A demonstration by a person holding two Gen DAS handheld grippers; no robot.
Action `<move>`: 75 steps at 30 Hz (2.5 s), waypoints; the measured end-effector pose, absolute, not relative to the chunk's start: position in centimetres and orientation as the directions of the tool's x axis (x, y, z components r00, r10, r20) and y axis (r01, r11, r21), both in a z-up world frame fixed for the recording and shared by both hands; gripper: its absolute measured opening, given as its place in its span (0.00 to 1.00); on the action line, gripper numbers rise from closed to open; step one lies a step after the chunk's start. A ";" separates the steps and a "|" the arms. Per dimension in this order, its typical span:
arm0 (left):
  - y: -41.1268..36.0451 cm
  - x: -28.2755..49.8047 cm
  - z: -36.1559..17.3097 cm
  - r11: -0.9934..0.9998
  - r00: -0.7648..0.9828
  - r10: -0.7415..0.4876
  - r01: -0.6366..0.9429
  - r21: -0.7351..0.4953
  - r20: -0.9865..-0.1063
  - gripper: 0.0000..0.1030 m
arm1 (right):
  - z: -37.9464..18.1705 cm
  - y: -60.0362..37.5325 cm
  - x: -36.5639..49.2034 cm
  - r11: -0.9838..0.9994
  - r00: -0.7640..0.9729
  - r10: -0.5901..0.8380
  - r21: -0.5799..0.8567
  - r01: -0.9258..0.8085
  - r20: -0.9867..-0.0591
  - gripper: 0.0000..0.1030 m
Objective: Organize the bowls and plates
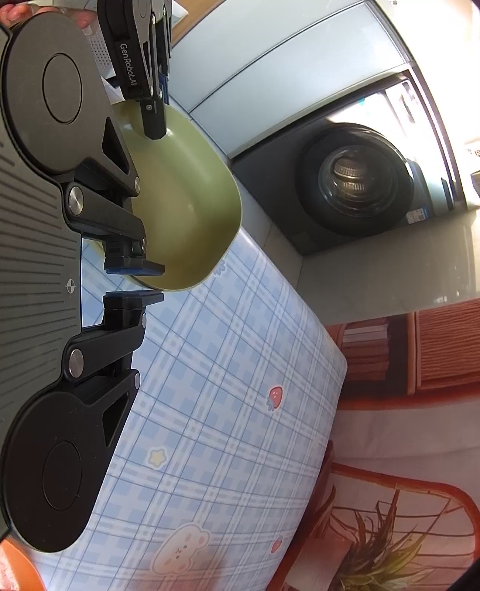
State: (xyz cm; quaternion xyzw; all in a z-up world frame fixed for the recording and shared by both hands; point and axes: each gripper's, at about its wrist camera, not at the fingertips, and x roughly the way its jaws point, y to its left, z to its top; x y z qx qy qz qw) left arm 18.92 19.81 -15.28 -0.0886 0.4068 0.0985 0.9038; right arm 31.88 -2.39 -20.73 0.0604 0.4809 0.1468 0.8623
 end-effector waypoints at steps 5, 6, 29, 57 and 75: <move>18.7 18.5 -14.4 0.971 0.658 0.085 -0.224 -0.086 -0.748 0.12 | -19.8 -4.2 30.4 0.948 0.510 0.317 0.289 -0.135 -0.800 0.07; 18.4 18.4 -14.1 0.973 0.660 0.082 -0.215 -0.083 -0.747 0.12 | -19.5 -4.6 30.1 0.948 0.516 0.315 0.293 -0.127 -0.797 0.07; 0.0 21.1 -10.9 0.970 0.691 -0.199 0.242 -0.037 -0.695 0.12 | -12.0 -22.3 14.8 0.943 0.681 0.083 0.278 0.183 -0.728 0.08; -8.9 23.0 -15.1 0.899 0.585 -0.262 0.438 0.026 -0.767 0.12 | -15.1 -27.1 8.7 0.876 0.605 0.050 0.326 0.355 -0.795 0.10; -8.2 22.9 -15.5 0.903 0.603 -0.224 0.424 0.070 -0.766 0.13 | -15.4 -27.3 8.9 0.876 0.600 0.025 0.306 0.372 -0.800 0.18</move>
